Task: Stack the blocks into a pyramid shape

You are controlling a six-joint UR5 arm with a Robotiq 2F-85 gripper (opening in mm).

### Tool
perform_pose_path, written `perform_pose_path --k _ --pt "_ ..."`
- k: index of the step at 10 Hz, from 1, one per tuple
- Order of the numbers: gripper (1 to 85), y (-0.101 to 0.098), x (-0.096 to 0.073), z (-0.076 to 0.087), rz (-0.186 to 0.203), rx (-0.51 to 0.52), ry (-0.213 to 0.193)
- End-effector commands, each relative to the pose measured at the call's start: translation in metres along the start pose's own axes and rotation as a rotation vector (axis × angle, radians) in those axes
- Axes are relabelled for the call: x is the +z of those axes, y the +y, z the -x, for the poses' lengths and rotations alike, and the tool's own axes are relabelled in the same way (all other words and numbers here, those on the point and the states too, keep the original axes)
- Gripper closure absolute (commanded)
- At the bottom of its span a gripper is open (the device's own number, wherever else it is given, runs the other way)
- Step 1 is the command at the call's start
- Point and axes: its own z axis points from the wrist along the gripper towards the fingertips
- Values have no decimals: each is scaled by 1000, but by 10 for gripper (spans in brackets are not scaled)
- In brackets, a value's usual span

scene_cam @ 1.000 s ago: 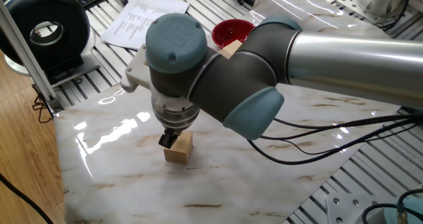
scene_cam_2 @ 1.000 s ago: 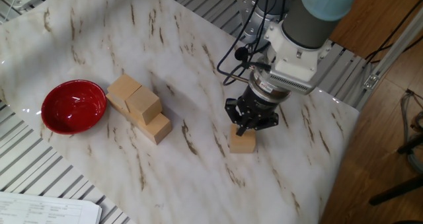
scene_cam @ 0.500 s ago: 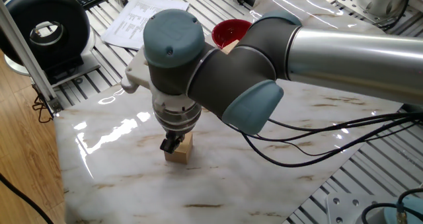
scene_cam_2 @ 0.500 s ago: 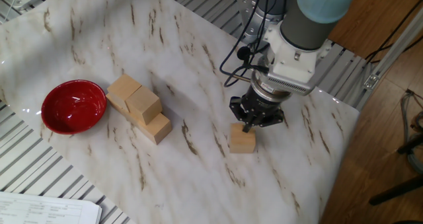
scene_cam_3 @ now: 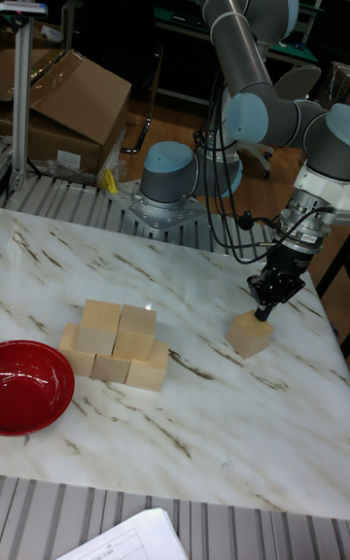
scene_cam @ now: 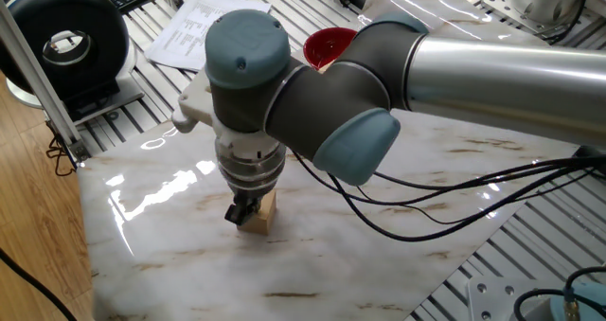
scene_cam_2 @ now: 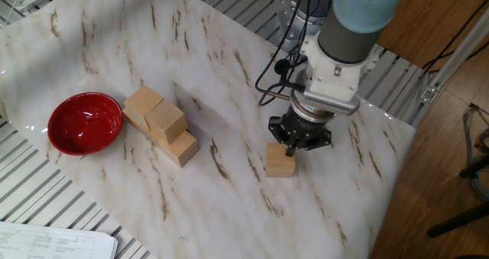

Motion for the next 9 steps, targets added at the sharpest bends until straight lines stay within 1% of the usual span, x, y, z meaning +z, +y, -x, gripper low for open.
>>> perform_pose_path --k 1,2,3,4,5,6,7,8,9 --pt "810 2 -10 -4 33 -50 32" --pt "673 -3 -16 3 31 -106 16" --pt "600 -9 -19 5 31 -136 10" --pt "437 -14 -18 4 28 -193 13" --pt "233 -27 -17 -7 -1 -268 59" --pt "87 -30 -16 -14 14 -329 91" --pt "7 -41 -14 -23 9 -388 133" --pt "7 -30 -14 -21 49 -332 118" --pt "7 -25 -14 -18 66 -304 104"
